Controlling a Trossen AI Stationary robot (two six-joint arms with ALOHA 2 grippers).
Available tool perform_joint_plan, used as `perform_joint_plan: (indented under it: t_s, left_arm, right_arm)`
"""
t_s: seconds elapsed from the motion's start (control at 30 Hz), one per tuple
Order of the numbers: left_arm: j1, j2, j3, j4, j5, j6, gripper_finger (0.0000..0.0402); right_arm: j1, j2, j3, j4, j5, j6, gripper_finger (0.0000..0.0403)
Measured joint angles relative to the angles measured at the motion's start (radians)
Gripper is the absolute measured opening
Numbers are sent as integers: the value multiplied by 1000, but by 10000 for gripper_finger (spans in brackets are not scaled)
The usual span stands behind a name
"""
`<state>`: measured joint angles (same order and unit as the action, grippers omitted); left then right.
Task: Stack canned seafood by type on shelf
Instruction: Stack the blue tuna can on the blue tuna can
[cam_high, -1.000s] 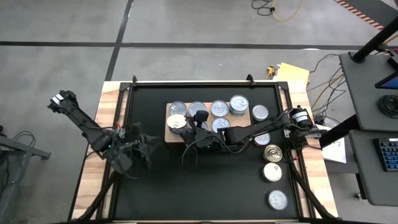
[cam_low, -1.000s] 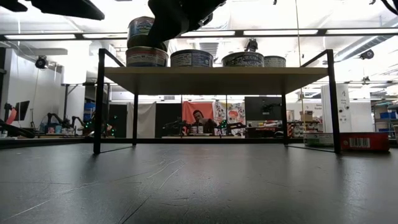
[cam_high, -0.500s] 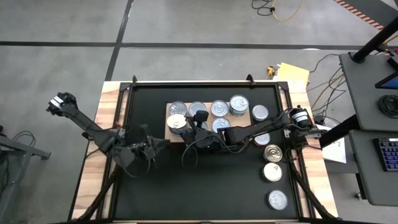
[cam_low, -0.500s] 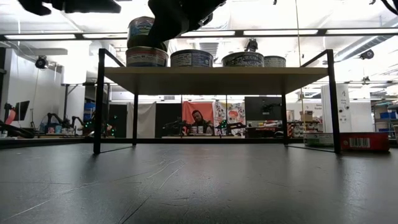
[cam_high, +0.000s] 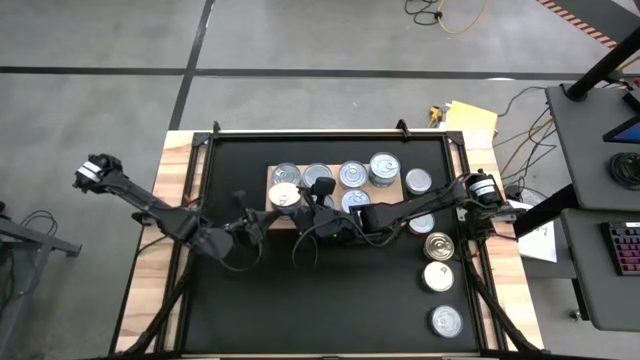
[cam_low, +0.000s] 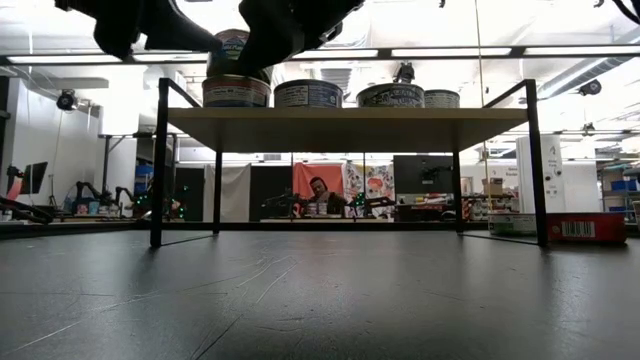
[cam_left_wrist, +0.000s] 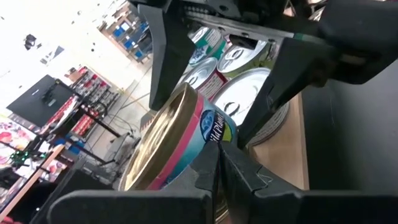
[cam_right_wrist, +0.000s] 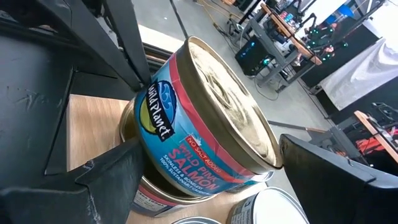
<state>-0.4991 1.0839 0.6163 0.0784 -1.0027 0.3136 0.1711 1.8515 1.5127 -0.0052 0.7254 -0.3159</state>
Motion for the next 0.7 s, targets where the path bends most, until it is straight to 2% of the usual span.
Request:
perform_joint_plan:
  t_s: [0.7]
  left_arm:
    - [13,10,3,-3,-10,-12,0]
  right_arm:
    - [1,0,0,-4,-28,2,354]
